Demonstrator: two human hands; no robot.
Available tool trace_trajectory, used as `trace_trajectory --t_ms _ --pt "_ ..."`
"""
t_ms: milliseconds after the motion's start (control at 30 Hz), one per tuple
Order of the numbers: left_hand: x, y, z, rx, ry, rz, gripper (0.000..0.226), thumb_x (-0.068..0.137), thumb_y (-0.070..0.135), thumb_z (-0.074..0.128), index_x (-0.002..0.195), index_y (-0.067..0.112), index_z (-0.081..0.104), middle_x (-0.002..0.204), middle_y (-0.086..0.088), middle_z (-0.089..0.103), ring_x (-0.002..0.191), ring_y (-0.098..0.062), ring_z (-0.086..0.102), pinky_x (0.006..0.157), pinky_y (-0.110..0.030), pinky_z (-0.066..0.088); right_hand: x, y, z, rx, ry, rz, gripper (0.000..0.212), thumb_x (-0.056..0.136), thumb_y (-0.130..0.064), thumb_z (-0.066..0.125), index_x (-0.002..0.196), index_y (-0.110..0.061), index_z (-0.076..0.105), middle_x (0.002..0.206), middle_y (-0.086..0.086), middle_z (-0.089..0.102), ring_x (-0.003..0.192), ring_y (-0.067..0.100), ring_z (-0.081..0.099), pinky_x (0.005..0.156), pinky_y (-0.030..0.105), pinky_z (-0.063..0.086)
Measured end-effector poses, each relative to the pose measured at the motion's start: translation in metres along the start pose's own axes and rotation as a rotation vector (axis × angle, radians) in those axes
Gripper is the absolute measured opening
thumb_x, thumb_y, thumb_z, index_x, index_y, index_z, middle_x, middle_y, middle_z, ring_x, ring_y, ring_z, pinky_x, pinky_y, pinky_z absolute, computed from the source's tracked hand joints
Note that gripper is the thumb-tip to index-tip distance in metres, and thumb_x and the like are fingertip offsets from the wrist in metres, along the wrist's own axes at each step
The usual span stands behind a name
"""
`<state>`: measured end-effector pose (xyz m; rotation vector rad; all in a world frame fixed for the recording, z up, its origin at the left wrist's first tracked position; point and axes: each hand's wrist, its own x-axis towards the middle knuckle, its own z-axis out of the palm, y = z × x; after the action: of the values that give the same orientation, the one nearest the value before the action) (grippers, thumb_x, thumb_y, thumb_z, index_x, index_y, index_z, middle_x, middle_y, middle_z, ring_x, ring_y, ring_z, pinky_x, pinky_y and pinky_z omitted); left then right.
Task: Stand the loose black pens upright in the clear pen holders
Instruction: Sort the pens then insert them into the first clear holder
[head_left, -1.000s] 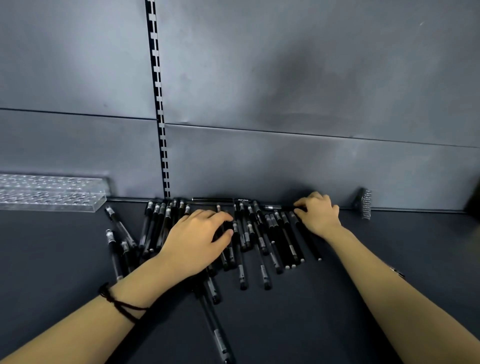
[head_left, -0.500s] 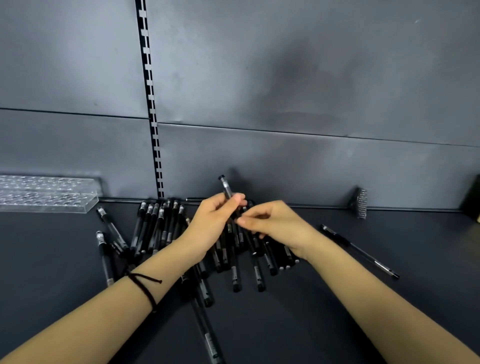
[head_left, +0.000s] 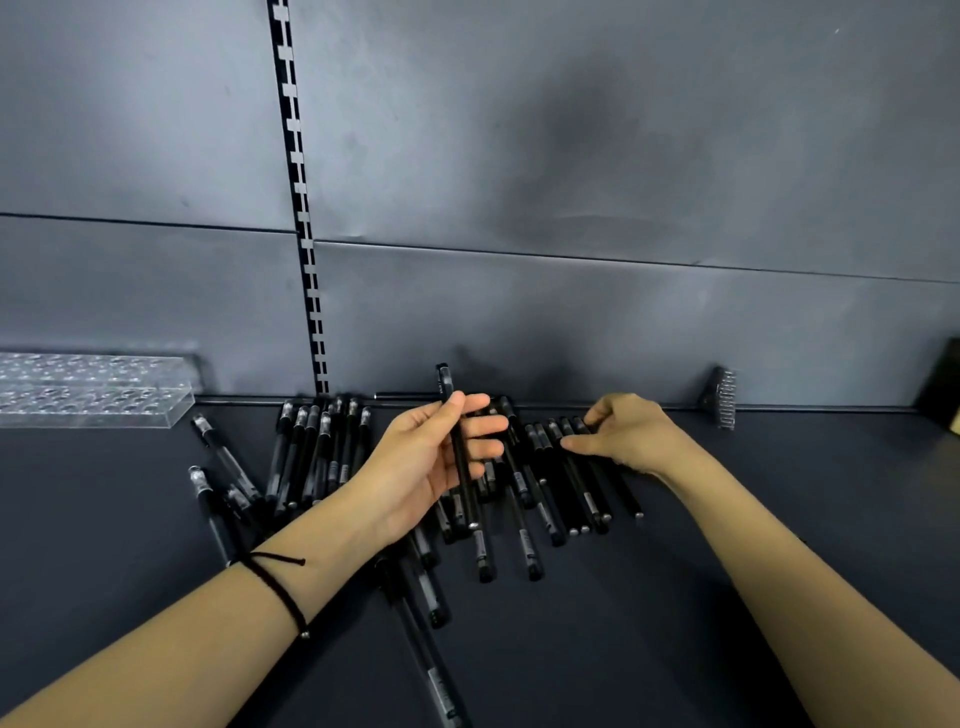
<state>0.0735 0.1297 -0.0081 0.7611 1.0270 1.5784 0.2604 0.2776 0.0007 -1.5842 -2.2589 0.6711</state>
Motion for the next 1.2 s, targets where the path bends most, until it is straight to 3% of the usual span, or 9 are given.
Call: trace_trajectory --t_ms 100,400,533,667,800,900,1033,1100,1200 --pt "-0.002 -0.002 0.003 0.054 -0.038 -0.007 0.032 0.101 0.027 0.044 0.116 0.006 0.064 0.093 -0.011 0.075 0.061 -0.013 0.067 0.046 -0.020 0.046 -0.001 0.000 -0.003 0.153 -0.076 0.040 0.044 0.073 -0.031 0.084 0.105 -0.014 0.059 0.084 0.001 0.060 0.062 0.013 0.054 0.038 0.019 0.035" --pt "-0.004 -0.004 0.007 0.073 -0.075 -0.008 0.033 0.102 0.024 0.042 0.117 0.002 0.062 0.090 -0.013 0.074 0.068 -0.018 0.070 0.056 -0.024 0.054 -0.009 -0.007 -0.007 0.272 -0.191 0.052 0.037 0.077 -0.018 0.081 0.107 -0.012 0.060 0.075 0.001 0.054 0.060 0.009 0.045 0.045 0.018 0.035" --pt "-0.003 -0.001 0.006 0.042 -0.087 -0.061 0.037 0.103 0.027 0.040 0.114 0.000 0.064 0.099 -0.018 0.074 0.083 -0.026 0.073 0.064 -0.028 0.059 -0.020 -0.025 -0.010 0.702 -0.243 -0.098 0.018 0.075 -0.014 0.080 0.086 -0.011 0.065 0.061 -0.002 0.049 0.048 0.006 0.039 0.041 0.018 0.028" --pt "-0.005 0.000 0.008 0.065 -0.189 -0.097 0.042 0.104 0.028 0.035 0.114 -0.002 0.063 0.107 -0.023 0.070 0.096 -0.035 0.070 0.081 -0.038 0.059 -0.038 -0.050 0.003 1.028 -0.410 -0.213 0.014 0.075 -0.021 0.074 0.077 -0.013 0.063 0.058 -0.006 0.057 0.047 0.004 0.045 0.047 0.018 0.036" --pt "-0.007 0.002 0.005 0.139 -0.332 -0.135 0.048 0.105 0.032 0.029 0.117 0.000 0.064 0.112 -0.021 0.069 0.092 -0.030 0.070 0.082 -0.036 0.058 -0.045 -0.058 0.015 0.953 -0.272 -0.263 0.007 0.086 -0.013 0.069 0.082 -0.010 0.065 0.060 -0.002 0.062 0.048 0.006 0.049 0.037 0.016 0.033" --pt "-0.006 0.002 0.007 0.216 -0.295 -0.147 0.046 0.103 0.037 0.034 0.117 0.005 0.065 0.085 -0.008 0.070 0.061 -0.014 0.060 0.060 -0.025 0.051 -0.045 -0.058 0.015 0.835 -0.174 -0.270 0.012 0.086 -0.020 0.071 0.081 -0.013 0.063 0.055 -0.007 0.058 0.047 0.004 0.043 0.038 0.016 0.028" --pt "-0.004 0.000 0.008 0.140 -0.220 -0.136 0.040 0.097 0.039 0.046 0.118 0.008 0.062 0.056 0.006 0.035 0.042 -0.005 0.028 0.040 -0.017 0.026 -0.040 -0.054 0.009 0.794 -0.107 -0.234 0.029 0.092 -0.041 0.059 0.083 -0.014 0.064 0.070 -0.001 0.064 0.048 0.008 0.045 0.039 0.018 0.029" --pt "-0.005 0.002 0.007 0.100 -0.168 -0.122 0.034 0.096 0.038 0.048 0.104 0.009 0.062 0.054 0.006 0.031 0.040 -0.004 0.026 0.037 -0.016 0.023 -0.034 -0.043 0.004 0.561 0.009 -0.168 0.035 0.091 -0.046 0.059 0.081 -0.013 0.065 0.070 0.000 0.065 0.046 0.007 0.047 0.041 0.017 0.036" --pt "-0.007 0.004 0.005 0.017 -0.138 -0.136 0.026 0.098 0.037 0.047 0.088 0.013 0.054 0.060 0.003 0.045 0.044 -0.007 0.036 0.040 -0.017 0.033 -0.025 -0.027 0.007 0.050 0.000 -0.082 0.042 0.081 -0.058 0.066 0.078 -0.016 0.067 0.076 -0.004 0.068 0.064 0.008 0.059 0.071 0.029 0.053"
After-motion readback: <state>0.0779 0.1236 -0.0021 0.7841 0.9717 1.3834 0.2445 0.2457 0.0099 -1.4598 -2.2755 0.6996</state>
